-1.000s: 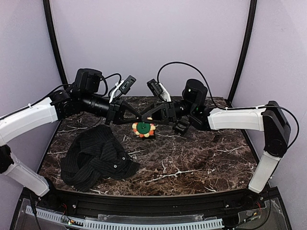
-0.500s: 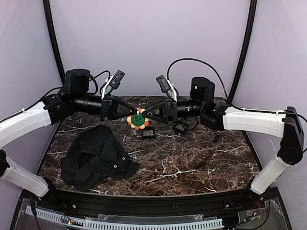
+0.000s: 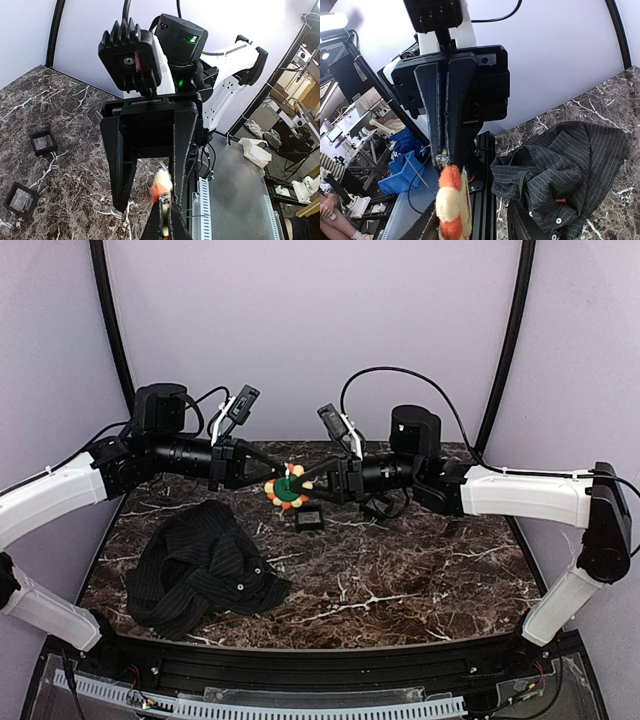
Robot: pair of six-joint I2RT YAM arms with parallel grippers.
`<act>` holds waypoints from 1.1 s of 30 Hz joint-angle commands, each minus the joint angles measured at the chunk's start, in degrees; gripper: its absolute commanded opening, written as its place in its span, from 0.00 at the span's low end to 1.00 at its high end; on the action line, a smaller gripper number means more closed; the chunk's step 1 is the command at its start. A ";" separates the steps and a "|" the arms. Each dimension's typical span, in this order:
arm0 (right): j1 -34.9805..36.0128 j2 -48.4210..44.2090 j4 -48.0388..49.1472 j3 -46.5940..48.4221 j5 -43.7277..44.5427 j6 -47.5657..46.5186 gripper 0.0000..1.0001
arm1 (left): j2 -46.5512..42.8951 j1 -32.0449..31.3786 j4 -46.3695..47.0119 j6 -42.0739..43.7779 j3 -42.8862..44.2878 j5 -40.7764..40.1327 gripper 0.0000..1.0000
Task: Remove the brooch from the garment
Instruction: Pass from the left arm to the right, then pass from the right arm to the left
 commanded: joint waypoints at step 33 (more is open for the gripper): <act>-1.40 1.57 11.38 -1.27 -3.58 7.26 0.00 | 1.83 0.00 -1.05 -0.14 1.33 1.29 0.35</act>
